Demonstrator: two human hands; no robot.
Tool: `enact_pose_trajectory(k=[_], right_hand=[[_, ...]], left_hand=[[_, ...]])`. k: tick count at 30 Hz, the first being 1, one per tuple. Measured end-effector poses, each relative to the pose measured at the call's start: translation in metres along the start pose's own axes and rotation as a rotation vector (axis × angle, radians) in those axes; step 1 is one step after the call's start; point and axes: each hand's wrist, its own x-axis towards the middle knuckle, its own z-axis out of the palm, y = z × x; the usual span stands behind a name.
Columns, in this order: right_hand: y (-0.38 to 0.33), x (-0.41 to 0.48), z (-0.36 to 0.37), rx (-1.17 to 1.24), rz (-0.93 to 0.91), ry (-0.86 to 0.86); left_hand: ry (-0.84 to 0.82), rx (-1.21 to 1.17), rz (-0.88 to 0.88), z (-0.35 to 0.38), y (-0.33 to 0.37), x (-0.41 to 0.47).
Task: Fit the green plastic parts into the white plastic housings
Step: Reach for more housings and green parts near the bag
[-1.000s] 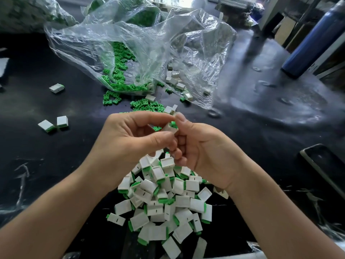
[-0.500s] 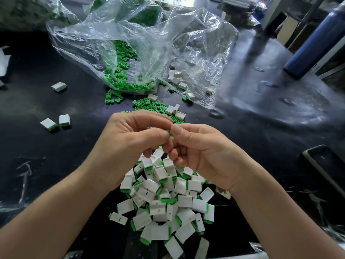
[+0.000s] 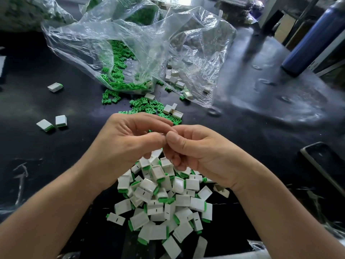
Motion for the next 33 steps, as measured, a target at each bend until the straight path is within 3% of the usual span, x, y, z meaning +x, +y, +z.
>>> enact_pose_trajectory(k=[12, 33], right_hand=[[0.008, 0.001, 0.014, 0.087, -0.139, 0.140], [0.012, 0.002, 0.019, 0.056, -0.147, 0.202]], left_hand=[[0.124, -0.205, -0.015, 0.007, -0.007, -0.001], [0.198, -0.232, -0.129, 0.011, -0.003, 0.000]])
